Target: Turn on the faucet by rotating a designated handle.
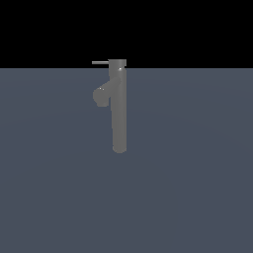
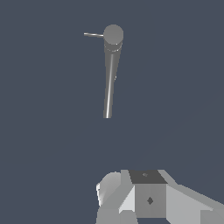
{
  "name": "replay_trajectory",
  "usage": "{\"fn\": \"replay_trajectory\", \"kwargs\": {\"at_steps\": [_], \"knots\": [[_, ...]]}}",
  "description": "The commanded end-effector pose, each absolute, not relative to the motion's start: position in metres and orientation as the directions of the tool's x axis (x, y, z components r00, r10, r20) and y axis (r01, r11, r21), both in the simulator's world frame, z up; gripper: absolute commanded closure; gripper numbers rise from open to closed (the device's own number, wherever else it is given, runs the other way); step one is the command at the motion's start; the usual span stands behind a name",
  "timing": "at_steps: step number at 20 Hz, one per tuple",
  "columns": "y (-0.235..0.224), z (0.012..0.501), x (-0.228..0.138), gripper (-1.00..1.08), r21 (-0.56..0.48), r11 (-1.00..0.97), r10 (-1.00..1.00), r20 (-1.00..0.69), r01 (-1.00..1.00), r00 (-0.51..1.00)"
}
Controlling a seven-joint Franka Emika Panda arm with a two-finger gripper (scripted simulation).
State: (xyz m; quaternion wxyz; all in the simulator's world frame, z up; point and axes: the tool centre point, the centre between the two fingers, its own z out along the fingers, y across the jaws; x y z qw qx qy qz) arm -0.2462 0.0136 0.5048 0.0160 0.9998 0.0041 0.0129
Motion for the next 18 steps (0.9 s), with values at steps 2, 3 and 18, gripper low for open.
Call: {"fn": "replay_trajectory", "kwargs": {"at_steps": [2, 3, 18], "knots": [[0.014, 0.505, -0.246, 1.08, 0.032, -0.999, 0.009, 0.026, 0.008, 1.000], [0.014, 0.504, -0.245, 1.08, 0.032, -0.999, 0.009, 0.026, 0.008, 1.000], [0.028, 0.458, -0.185, 1.08, 0.023, -1.000, -0.010, 0.020, -0.010, 1.000]]}}
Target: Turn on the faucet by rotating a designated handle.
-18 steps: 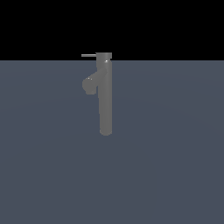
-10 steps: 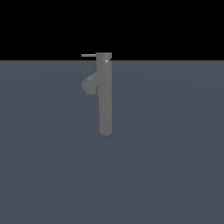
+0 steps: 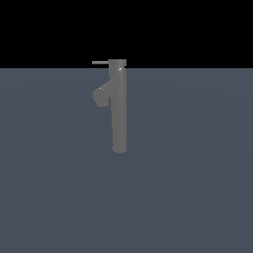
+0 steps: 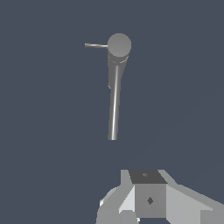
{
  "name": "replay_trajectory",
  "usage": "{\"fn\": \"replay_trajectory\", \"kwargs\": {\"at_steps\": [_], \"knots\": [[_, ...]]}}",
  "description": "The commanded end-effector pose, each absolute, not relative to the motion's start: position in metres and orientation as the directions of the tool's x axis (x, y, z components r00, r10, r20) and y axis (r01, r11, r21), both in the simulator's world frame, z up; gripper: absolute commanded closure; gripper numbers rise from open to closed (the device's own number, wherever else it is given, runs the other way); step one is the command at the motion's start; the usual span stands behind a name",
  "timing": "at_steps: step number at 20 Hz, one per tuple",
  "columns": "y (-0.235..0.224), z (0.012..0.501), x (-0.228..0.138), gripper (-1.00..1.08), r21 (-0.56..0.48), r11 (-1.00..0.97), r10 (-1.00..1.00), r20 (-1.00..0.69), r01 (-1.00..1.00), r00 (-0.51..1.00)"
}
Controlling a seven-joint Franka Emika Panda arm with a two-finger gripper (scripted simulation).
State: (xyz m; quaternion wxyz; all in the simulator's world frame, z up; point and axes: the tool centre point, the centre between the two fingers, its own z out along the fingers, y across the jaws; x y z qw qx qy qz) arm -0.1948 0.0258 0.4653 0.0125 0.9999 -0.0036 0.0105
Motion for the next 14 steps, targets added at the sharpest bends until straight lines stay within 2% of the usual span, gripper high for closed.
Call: {"fn": "replay_trajectory", "kwargs": {"at_steps": [1, 14], "knots": [[0.030, 0.452, -0.178, 1.08, 0.022, -1.000, -0.012, 0.019, -0.012, 1.000], [0.050, 0.380, -0.083, 1.08, 0.010, -0.999, -0.040, 0.010, -0.040, 0.999]]}}
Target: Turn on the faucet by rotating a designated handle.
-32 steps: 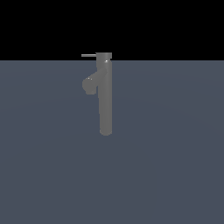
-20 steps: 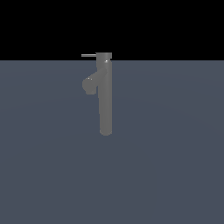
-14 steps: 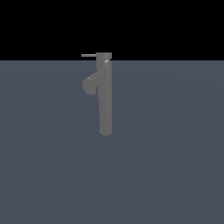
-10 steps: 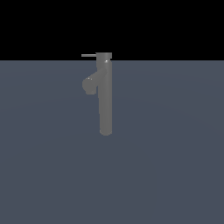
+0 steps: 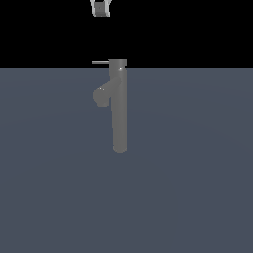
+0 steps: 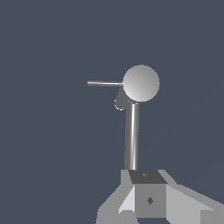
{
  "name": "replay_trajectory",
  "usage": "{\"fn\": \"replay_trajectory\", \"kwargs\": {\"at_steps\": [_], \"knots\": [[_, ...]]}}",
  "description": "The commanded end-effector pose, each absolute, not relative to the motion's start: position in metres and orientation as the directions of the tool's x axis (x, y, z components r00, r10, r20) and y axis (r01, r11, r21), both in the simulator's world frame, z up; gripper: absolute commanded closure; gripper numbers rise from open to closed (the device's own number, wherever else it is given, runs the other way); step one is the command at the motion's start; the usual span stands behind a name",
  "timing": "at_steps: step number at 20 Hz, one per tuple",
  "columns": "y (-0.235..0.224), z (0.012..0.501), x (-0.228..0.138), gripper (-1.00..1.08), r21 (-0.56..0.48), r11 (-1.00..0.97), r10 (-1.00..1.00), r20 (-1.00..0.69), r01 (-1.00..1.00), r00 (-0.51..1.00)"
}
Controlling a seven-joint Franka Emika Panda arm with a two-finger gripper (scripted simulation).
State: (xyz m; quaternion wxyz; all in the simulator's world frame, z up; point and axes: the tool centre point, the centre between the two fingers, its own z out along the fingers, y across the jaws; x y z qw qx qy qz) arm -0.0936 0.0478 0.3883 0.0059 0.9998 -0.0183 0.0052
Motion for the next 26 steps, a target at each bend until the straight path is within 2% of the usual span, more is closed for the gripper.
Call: {"fn": "replay_trajectory", "kwargs": {"at_steps": [1, 14, 26], "knots": [[0.052, 0.375, -0.075, 1.08, 0.009, -0.999, -0.042, 0.010, -0.042, 0.999], [0.066, 0.317, 0.006, 1.08, 0.001, -0.998, -0.065, 0.002, -0.065, 0.998], [0.070, 0.299, 0.034, 1.08, 0.000, -0.997, -0.073, 0.000, -0.073, 0.997]]}}
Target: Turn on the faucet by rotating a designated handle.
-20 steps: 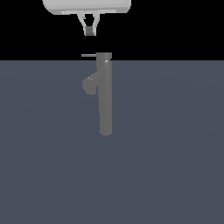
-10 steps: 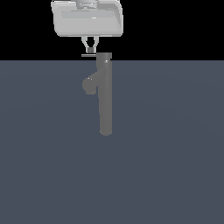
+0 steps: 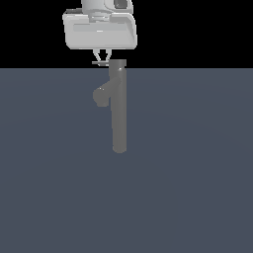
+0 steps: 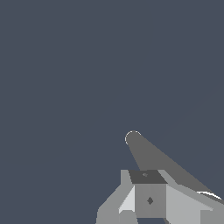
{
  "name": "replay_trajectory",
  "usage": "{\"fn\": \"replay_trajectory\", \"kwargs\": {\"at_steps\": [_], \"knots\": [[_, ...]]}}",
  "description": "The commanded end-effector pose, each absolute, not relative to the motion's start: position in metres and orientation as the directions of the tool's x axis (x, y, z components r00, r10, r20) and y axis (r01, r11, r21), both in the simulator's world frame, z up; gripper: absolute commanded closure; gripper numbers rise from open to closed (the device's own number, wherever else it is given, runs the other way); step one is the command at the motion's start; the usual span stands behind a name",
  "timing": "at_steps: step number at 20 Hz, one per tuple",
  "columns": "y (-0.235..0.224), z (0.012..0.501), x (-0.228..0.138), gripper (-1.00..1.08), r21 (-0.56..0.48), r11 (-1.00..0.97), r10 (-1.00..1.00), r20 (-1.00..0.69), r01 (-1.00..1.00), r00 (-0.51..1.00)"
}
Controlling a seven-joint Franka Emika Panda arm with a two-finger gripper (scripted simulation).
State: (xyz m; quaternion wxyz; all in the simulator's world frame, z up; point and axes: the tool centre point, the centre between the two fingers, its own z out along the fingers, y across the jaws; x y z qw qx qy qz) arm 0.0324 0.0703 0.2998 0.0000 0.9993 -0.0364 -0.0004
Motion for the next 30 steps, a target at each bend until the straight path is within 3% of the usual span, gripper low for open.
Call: {"fn": "replay_trajectory", "kwargs": {"at_steps": [1, 8, 30], "knots": [[0.070, 0.300, 0.034, 1.08, 0.000, -0.997, -0.073, 0.000, -0.073, 0.997], [0.070, 0.300, 0.033, 1.08, 0.000, -0.997, -0.073, 0.000, -0.073, 0.997], [0.075, 0.301, -0.022, 1.08, -0.001, -0.997, -0.077, 0.006, -0.077, 0.997]]}}
